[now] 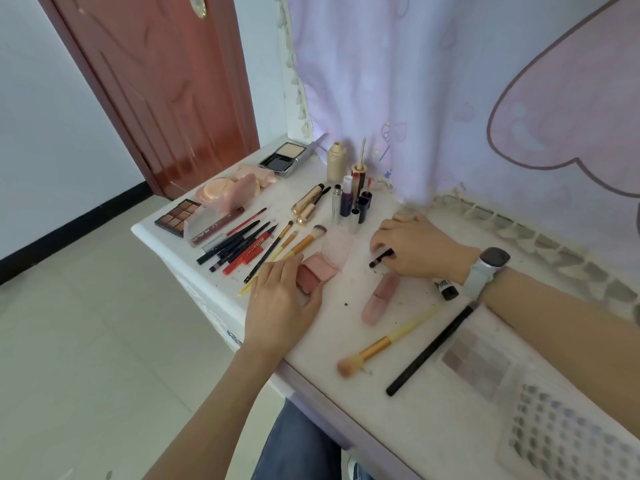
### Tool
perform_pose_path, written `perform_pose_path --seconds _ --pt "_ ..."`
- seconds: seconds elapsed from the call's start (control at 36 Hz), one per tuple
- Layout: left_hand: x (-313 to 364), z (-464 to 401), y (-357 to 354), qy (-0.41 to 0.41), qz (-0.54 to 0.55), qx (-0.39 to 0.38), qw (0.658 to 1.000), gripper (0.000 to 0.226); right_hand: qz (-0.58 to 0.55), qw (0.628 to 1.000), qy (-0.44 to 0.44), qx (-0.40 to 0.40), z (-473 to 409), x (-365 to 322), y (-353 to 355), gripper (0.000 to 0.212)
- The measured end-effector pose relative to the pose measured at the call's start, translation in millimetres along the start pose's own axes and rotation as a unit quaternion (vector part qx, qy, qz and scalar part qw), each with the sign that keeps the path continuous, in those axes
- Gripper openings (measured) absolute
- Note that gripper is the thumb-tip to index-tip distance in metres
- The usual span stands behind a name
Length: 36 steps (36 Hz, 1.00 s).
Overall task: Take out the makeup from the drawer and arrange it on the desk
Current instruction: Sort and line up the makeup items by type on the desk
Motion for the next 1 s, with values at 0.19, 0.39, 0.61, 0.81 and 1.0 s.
perform_pose_path --seconds 0.19,0.39,0.61,0.81,1.0 --pt "-1.0 0.0 0.5 -0.011 -0.001 0.000 1.000 0.052 0.203 0.972 0.102 0.054 4.5 -15.7 7.9 0.015" --pt "-0.9 3.4 4.2 -0.039 0.007 0.019 0.999 0.059 -0.054 0.947 0.027 0.316 40.2 -15.8 58.9 0.006" --pt "15.2 7.4 25.3 -0.078 0.129 0.060 0.987 0.052 -0.597 0.709 -0.144 0.348 72.6 -40.5 62.8 0.026" --pt "55.2 16.1 33.5 -0.164 0.186 -0.017 0.969 0.035 -0.670 0.682 -0.140 0.259 80.3 -76.0 43.3 0.022" --pt "58.8 24.3 34.4 -0.159 0.155 0.002 0.975 0.024 -0.676 0.664 -0.164 0.273 90.6 -81.2 37.7 0.008"
Point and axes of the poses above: each hand's wrist, its own z-axis away from the middle knuckle, its own y-axis out of the back of the hand, x = y × z, the point moved 4 cm from there along -z, towards the middle knuckle, and after that the axes turned 1 degree about -x, right-handed, at the moved point
